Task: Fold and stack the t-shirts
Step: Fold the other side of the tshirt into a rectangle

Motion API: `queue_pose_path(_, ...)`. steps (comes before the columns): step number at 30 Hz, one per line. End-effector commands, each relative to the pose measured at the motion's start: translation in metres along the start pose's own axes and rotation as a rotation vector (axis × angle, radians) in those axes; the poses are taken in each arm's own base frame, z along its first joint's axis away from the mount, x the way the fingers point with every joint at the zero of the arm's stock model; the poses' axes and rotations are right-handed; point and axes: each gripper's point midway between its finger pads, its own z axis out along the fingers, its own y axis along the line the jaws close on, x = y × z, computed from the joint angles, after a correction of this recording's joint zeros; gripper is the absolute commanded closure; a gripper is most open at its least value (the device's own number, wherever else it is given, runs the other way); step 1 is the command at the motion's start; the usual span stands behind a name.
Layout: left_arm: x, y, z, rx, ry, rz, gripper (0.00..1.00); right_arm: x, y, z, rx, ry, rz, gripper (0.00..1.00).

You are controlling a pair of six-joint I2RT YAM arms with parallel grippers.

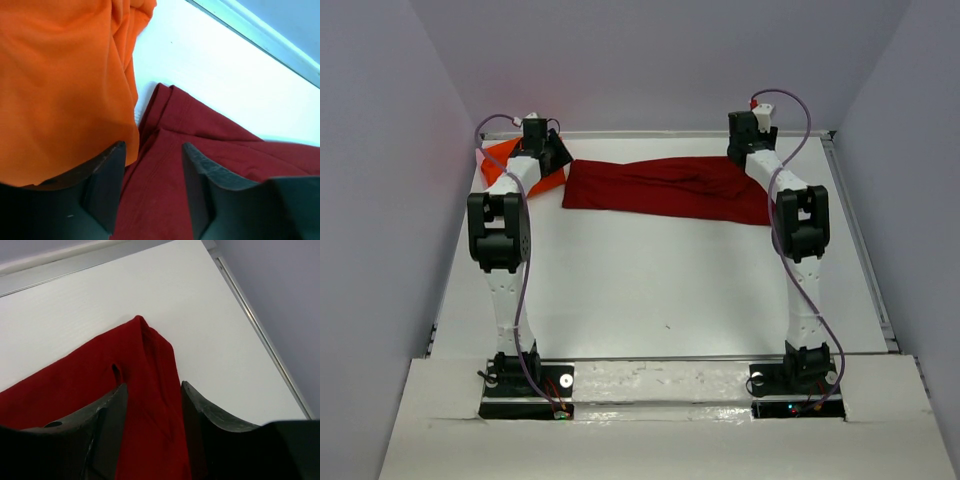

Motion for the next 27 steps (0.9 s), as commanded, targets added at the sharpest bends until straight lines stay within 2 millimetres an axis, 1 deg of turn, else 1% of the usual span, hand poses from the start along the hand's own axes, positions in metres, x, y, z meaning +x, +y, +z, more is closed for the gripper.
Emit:
queue_pose_path(1, -0.04, -0.017, -0.021, 0.04, -0.102, 0.015, 0.39, -0.04, -0.003, -0.013, -0.069, -0.092, 0.086, 0.46)
queue_pose_path(2, -0.042, -0.017, -0.023, 0.04, -0.107, 0.014, 0.38, -0.05, -0.008, -0.02, -0.084, -0.106, 0.104, 0.46)
queue_pose_path(3, -0.044, -0.019, -0.029, 0.047, -0.113, 0.013, 0.38, -0.045, -0.007, -0.022, -0.1, -0.097, 0.098, 0.45)
queue_pose_path(5, -0.044, -0.022, -0.036, 0.062, -0.115, 0.003, 0.37, -0.048, -0.009, -0.03, -0.134, -0.097, 0.118, 0.45)
queue_pose_path(6, -0.048, -0.03, -0.046, 0.091, -0.122, -0.003, 0.37, -0.059, -0.015, -0.04, -0.153, -0.113, 0.142, 0.45)
queue_pose_path(7, -0.043, -0.029, -0.051, 0.096, -0.112, -0.014, 0.37, -0.054, -0.014, -0.043, -0.177, -0.102, 0.143, 0.44)
queue_pose_path(8, -0.054, -0.043, -0.069, 0.149, -0.142, -0.015, 0.37, -0.063, -0.019, -0.054, -0.207, -0.109, 0.151, 0.44)
queue_pose_path(9, -0.053, -0.047, -0.078, 0.165, -0.144, -0.016, 0.37, -0.064, -0.016, -0.063, -0.236, -0.107, 0.153, 0.44)
queue_pose_path(10, -0.046, -0.044, -0.084, 0.164, -0.131, -0.025, 0.37, -0.066, -0.021, -0.067, -0.235, -0.108, 0.163, 0.44)
queue_pose_path(11, -0.047, -0.049, -0.094, 0.184, -0.139, -0.032, 0.37, -0.059, -0.018, -0.075, -0.255, -0.096, 0.152, 0.44)
queue_pose_path(12, -0.056, -0.06, -0.118, 0.232, -0.164, -0.024, 0.37, -0.066, -0.024, -0.089, -0.265, -0.107, 0.167, 0.44)
queue_pose_path(13, -0.047, -0.06, -0.124, 0.232, -0.151, -0.02, 0.37, -0.063, -0.025, -0.092, -0.277, -0.1, 0.174, 0.44)
queue_pose_path(14, -0.047, -0.063, -0.134, 0.24, -0.159, -0.016, 0.37, -0.05, -0.023, -0.094, -0.297, -0.072, 0.176, 0.44)
queue_pose_path(15, -0.048, -0.072, -0.153, 0.277, -0.167, 0.002, 0.37, -0.043, -0.022, -0.097, -0.312, -0.05, 0.179, 0.44)
queue_pose_path(16, -0.041, -0.072, -0.158, 0.275, -0.155, 0.014, 0.37, -0.041, -0.021, -0.101, -0.331, -0.038, 0.186, 0.44)
queue_pose_path(17, -0.032, -0.08, -0.164, 0.285, -0.142, 0.051, 0.37, -0.035, -0.012, -0.105, -0.385, -0.007, 0.195, 0.44)
queue_pose_path(18, -0.026, -0.084, -0.172, 0.288, -0.134, 0.073, 0.37, -0.026, -0.009, -0.107, -0.399, 0.028, 0.189, 0.46)
queue_pose_path(19, -0.016, -0.084, -0.172, 0.281, -0.119, 0.09, 0.37, -0.022, -0.001, -0.113, -0.431, 0.043, 0.187, 0.47)
queue_pose_path(20, -0.004, -0.093, -0.175, 0.292, -0.109, 0.115, 0.37, -0.017, 0.01, -0.119, -0.497, 0.069, 0.188, 0.47)
queue_pose_path(21, 0.002, -0.096, -0.176, 0.294, -0.11, 0.147, 0.37, -0.01, 0.02, -0.126, -0.541, 0.089, 0.182, 0.47)
queue_pose_path(22, 0.014, -0.095, -0.174, 0.287, -0.091, 0.17, 0.37, -0.003, 0.032, -0.135, -0.621, 0.119, 0.178, 0.47)
queue_pose_path(23, 0.022, -0.097, -0.174, 0.285, -0.083, 0.191, 0.37, 0.0, 0.037, -0.139, -0.653, 0.136, 0.182, 0.47)
queue_pose_path(24, 0.028, -0.103, -0.176, 0.287, -0.088, 0.21, 0.37, 0.006, 0.042, -0.142, -0.68, 0.155, 0.183, 0.47)
queue_pose_path(26, 0.031, -0.109, -0.178, 0.305, -0.083, 0.219, 0.37, 0.017, 0.048, -0.145, -0.715, 0.187, 0.175, 0.47)
queue_pose_path(27, 0.033, -0.115, -0.182, 0.341, -0.066, 0.215, 0.37, 0.023, 0.052, -0.145, -0.722, 0.207, 0.179, 0.47)
